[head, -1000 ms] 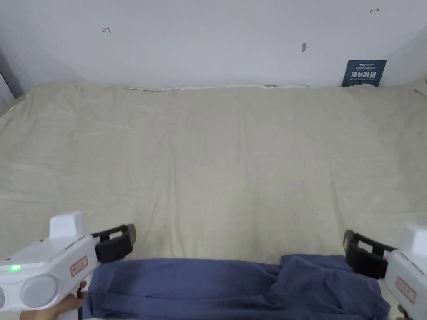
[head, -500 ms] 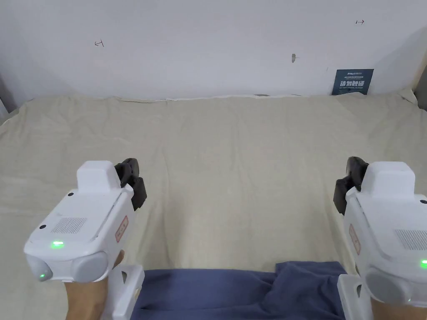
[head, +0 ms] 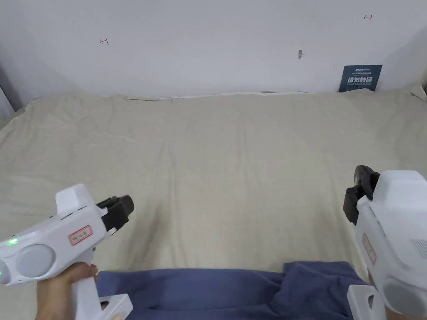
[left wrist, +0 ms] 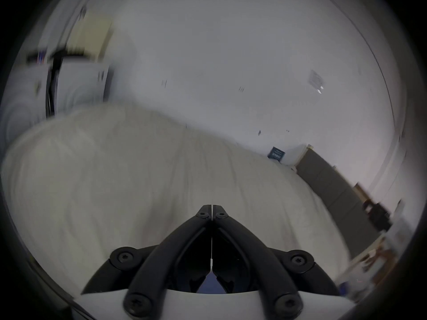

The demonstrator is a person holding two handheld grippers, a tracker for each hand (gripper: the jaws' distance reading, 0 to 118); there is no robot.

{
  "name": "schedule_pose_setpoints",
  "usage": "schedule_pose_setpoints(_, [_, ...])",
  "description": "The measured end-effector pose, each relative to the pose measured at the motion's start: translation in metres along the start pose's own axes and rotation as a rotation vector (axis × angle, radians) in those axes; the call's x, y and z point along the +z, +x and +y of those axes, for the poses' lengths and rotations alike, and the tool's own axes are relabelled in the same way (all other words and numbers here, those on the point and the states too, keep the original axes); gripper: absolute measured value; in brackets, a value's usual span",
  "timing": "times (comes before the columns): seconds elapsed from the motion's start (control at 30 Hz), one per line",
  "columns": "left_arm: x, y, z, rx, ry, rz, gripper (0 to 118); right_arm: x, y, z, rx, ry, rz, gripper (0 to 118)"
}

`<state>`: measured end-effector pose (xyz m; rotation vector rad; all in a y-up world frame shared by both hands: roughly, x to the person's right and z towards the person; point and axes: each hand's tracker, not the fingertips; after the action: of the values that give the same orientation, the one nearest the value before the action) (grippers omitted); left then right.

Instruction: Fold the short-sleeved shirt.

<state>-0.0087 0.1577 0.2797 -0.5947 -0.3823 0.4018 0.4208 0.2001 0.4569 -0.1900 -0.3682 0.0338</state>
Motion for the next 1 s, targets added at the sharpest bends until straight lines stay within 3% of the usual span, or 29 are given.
schedule_pose_setpoints(0.13, [-0.006, -0.070, -0.005, 0.187, -0.155, -0.060, 0, -0.005, -0.001, -0.005, 0.007, -0.025, 0.006, 1])
schedule_pose_setpoints(0.23, [-0.010, -0.115, -0.014, 0.214, -0.286, -0.050, 0, -0.009, -0.002, -0.010, 0.005, -0.050, 0.011, 1])
schedule_pose_setpoints(0.4, [-0.002, -0.139, -0.046, 0.261, -0.404, -0.058, 6, -0.018, -0.007, -0.019, 0.004, -0.088, 0.009, 1])
schedule_pose_setpoints(0.47, [-0.003, -0.147, -0.055, 0.244, -0.422, -0.051, 28, -0.021, -0.011, -0.022, 0.008, -0.106, 0.013, 1])
schedule_pose_setpoints(0.5, [-0.004, -0.151, -0.059, 0.245, -0.431, -0.050, 50, -0.023, -0.012, -0.023, 0.008, -0.113, 0.016, 1])
schedule_pose_setpoints(0.53, [-0.007, -0.150, -0.062, 0.243, -0.444, -0.057, 80, -0.025, -0.014, -0.025, 0.009, -0.121, 0.018, 1])
schedule_pose_setpoints(0.57, [-0.009, -0.151, -0.066, 0.241, -0.449, -0.053, 96, -0.027, -0.016, -0.026, 0.010, -0.129, 0.020, 1])
schedule_pose_setpoints(0.6, [-0.011, -0.152, -0.069, 0.239, -0.459, -0.047, 103, -0.028, -0.018, -0.028, 0.012, -0.135, 0.021, 1])
schedule_pose_setpoints(0.7, [-0.017, -0.159, -0.074, 0.232, -0.430, -0.037, 100, -0.033, -0.023, -0.032, 0.022, -0.153, 0.026, 1])
schedule_pose_setpoints(0.77, [-0.022, -0.163, -0.080, 0.254, -0.438, -0.041, 82, -0.036, -0.025, -0.034, 0.027, -0.164, 0.030, 1])
schedule_pose_setpoints(0.83, [-0.036, -0.185, -0.081, 0.265, -0.454, -0.028, 77, -0.039, -0.027, -0.036, 0.031, -0.174, 0.032, 1])
schedule_pose_setpoints(0.93, [-0.040, -0.184, -0.092, 0.223, -0.432, 0.016, 39, -0.040, -0.028, -0.038, 0.025, -0.183, 0.033, 1])
schedule_pose_setpoints(1.0, [-0.040, -0.189, -0.094, 0.249, -0.412, -0.005, 36, -0.041, -0.028, -0.038, 0.019, -0.189, 0.036, 1])
